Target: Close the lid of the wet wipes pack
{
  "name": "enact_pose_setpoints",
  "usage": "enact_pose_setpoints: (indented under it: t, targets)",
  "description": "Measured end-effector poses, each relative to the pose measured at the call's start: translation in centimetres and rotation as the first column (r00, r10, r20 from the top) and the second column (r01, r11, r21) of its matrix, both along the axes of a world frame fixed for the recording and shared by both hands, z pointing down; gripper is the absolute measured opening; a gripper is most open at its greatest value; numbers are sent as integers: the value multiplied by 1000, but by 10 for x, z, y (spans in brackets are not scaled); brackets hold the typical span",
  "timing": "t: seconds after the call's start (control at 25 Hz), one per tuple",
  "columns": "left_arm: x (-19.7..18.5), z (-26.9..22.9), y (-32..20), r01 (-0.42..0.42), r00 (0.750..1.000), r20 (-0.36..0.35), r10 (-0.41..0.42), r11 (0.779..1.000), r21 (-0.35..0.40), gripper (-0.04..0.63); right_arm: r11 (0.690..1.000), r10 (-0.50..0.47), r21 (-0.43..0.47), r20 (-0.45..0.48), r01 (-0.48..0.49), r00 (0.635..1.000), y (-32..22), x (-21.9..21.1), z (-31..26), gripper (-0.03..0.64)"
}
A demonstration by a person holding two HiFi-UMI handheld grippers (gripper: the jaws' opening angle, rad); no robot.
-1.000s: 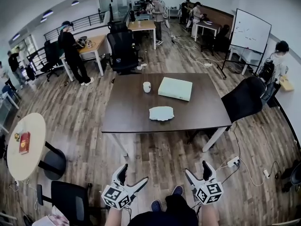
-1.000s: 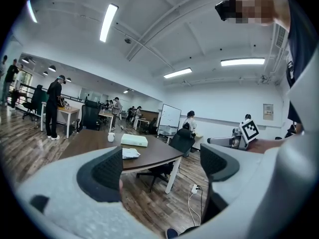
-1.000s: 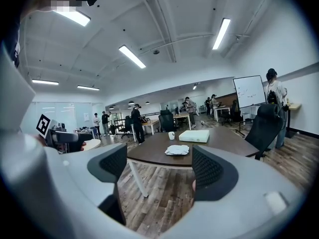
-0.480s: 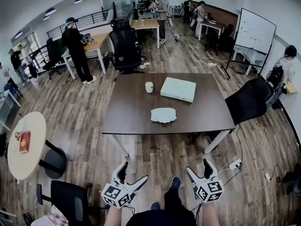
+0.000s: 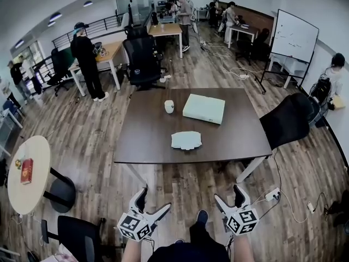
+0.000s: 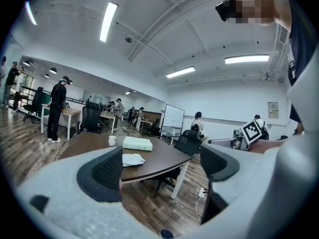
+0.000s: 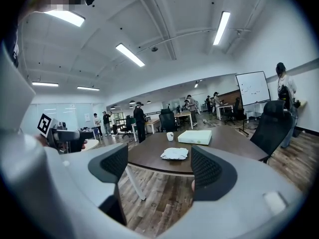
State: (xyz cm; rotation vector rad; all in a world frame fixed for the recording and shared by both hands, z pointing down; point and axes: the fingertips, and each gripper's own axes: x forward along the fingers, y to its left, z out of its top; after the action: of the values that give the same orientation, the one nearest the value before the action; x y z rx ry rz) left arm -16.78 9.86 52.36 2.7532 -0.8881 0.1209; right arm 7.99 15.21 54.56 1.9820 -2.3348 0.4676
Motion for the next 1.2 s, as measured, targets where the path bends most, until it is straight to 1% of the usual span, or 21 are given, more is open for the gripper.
enact_pose_setpoints:
  t: [0.08, 0.24, 0.28, 0.48, 0.68, 0.84, 1.0, 1.2]
  targets:
    - [5, 1, -11, 4, 1000, 0, -4, 1000, -5, 474, 1000, -3, -5, -11, 3, 1000, -12, 6, 1, 408]
    - [17, 2, -35, 13, 1000, 2, -13, 1000, -4, 474, 1000, -12, -3, 49, 12, 999, -39, 21, 5, 407]
    - [21, 3, -41, 16, 1000, 3, -16, 1000, -4, 474, 1000, -13, -3, 51, 14, 999, -47, 25, 7, 407]
    - [38, 1, -77, 48, 999, 6, -48, 999, 3, 474, 999, -50, -2, 30, 51, 998, -89, 42, 6, 406]
    - [64, -3, -109, 73, 997, 4, -73, 997, 7, 474, 995, -104, -9, 9, 104, 995, -129, 61, 5, 405]
    - [85, -2, -133, 95, 995, 10, -95, 995, 4, 474, 990, -136, -20, 12, 136, 991, -159, 78, 11, 403]
    - [102, 7, -153, 133, 991, 27, -133, 991, 3, 474, 983, -181, -28, -3, 181, 983, -182, 93, 20, 402]
    - [118, 13, -171, 158, 987, 43, -158, 987, -9, 474, 974, -222, -45, 17, 222, 975, -204, 107, 28, 402]
